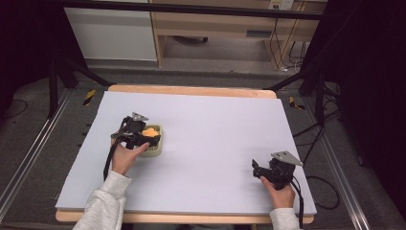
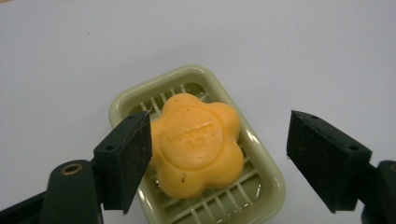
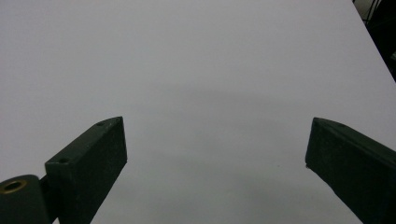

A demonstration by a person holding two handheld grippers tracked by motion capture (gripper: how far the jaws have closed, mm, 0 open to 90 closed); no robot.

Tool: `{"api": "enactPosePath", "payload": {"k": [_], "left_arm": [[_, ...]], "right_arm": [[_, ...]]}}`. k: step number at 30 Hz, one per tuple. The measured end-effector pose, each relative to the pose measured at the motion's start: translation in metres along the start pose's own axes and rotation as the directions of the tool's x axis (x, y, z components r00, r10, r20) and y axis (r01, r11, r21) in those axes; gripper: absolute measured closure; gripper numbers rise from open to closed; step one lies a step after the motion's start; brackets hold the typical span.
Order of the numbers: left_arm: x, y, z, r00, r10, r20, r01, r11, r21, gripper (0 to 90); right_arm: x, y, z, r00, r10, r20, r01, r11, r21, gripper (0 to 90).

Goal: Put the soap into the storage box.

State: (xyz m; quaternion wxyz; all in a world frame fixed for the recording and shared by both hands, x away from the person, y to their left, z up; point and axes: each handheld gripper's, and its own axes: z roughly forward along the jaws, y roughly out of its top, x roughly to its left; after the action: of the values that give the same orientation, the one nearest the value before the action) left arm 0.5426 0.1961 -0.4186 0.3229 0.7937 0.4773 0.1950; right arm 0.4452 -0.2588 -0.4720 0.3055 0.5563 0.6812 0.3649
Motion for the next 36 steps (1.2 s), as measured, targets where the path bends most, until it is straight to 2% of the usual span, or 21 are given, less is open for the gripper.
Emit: {"api": "enactPosePath", "payload": {"k": [7, 8, 12, 14, 19, 24, 28, 31, 36], "left_arm": [[-0.01, -0.007, -0.009, 0.9997, 0.006, 0.022, -0.005, 0.9994, -0.035, 26.0], [-0.01, -0.008, -0.01, 0.9996, 0.017, 0.021, -0.016, 0.9994, -0.03, 26.4], [-0.013, -0.017, -0.015, 0.9995, 0.02, 0.023, -0.019, 0.9974, -0.069, 26.9], [-0.014, -0.021, -0.016, 0.9994, 0.008, 0.034, -0.004, 0.996, -0.089, 26.8], [-0.014, -0.034, -0.023, 0.9995, 0.015, 0.03, -0.011, 0.9937, -0.111, 25.9], [-0.007, -0.051, -0.033, 0.9993, -0.018, 0.032, 0.022, 0.9905, -0.135, 23.9], [0.001, -0.065, -0.041, 0.9993, -0.019, 0.031, 0.023, 0.9907, -0.134, 23.1], [0.007, -0.075, -0.048, 0.9994, -0.026, 0.023, 0.029, 0.9885, -0.148, 22.6], [0.019, -0.092, -0.056, 0.9981, -0.061, 0.001, 0.06, 0.987, -0.149, 21.6]], "right_arm": [[-0.003, 0.0, -0.001, 1.0, 0.003, 0.006, -0.003, 1.0, -0.007, 5.9], [-0.003, 0.0, -0.001, 0.9999, 0.003, 0.01, -0.003, 1.0, -0.007, 5.9], [-0.004, 0.0, -0.001, 0.9999, 0.007, 0.011, -0.006, 1.0, -0.008, 5.9], [-0.004, 0.0, -0.001, 0.9998, 0.012, 0.014, -0.011, 1.0, -0.008, 5.9], [-0.007, -0.001, -0.002, 0.9998, 0.011, 0.019, -0.011, 1.0, -0.005, 5.9], [-0.01, -0.001, -0.003, 0.9995, 0.015, 0.027, -0.015, 1.0, -0.006, 6.0], [-0.011, -0.002, -0.003, 0.9994, 0.017, 0.03, -0.016, 1.0, -0.004, 6.0], [-0.012, -0.002, -0.004, 0.9992, 0.019, 0.034, -0.019, 1.0, -0.001, 6.0], [-0.014, -0.003, -0.004, 0.999, 0.022, 0.038, -0.022, 1.0, 0.006, 6.2]]}}
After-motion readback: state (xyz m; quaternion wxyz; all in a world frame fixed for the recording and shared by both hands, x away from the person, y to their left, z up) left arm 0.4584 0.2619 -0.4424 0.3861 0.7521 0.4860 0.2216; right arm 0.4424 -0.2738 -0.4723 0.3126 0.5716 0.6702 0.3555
